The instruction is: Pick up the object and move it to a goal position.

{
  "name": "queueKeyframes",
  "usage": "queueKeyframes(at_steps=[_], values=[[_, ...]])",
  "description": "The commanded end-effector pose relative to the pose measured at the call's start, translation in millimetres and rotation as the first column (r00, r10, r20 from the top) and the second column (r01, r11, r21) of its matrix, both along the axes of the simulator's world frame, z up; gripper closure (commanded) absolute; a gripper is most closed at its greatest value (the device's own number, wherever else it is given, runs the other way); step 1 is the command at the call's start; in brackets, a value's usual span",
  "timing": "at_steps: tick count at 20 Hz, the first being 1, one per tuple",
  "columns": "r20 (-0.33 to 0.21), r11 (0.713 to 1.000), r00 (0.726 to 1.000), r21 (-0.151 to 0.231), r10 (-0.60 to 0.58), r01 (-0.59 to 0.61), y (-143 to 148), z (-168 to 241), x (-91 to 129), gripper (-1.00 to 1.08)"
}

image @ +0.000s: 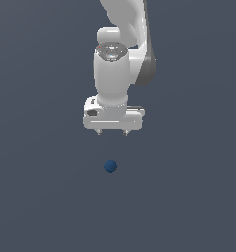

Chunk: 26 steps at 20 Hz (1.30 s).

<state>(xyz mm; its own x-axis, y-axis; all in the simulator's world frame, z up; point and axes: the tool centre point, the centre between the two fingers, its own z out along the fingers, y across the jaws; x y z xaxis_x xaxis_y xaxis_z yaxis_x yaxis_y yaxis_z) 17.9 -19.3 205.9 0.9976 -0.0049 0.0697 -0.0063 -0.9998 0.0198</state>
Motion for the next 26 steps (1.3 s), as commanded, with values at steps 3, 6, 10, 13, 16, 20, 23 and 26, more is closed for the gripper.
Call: queueKeyframes(at_steps=[3,6,10,13,16,20,23,26], values=[[0.002,1.000,1.000,0.001,0.003,-0.003,3,0,0,-0.92],[0.010,1.000,1.000,0.005,0.020,-0.020,19,3,2,-0.92],[0.022,0.999,0.999,0.011,0.038,-0.039,38,7,3,-0.92],[0.022,0.999,0.999,0.011,0.038,-0.038,38,7,3,-0.92],[0.019,0.999,0.999,0.010,0.042,-0.042,36,4,5,-0.92],[0.013,0.998,0.998,0.008,0.060,-0.060,33,-4,11,-0.92],[0.004,0.997,0.997,0.007,0.080,-0.080,29,-15,18,-0.92],[-0.007,0.994,0.994,0.006,0.106,-0.106,23,-29,26,-0.92]])
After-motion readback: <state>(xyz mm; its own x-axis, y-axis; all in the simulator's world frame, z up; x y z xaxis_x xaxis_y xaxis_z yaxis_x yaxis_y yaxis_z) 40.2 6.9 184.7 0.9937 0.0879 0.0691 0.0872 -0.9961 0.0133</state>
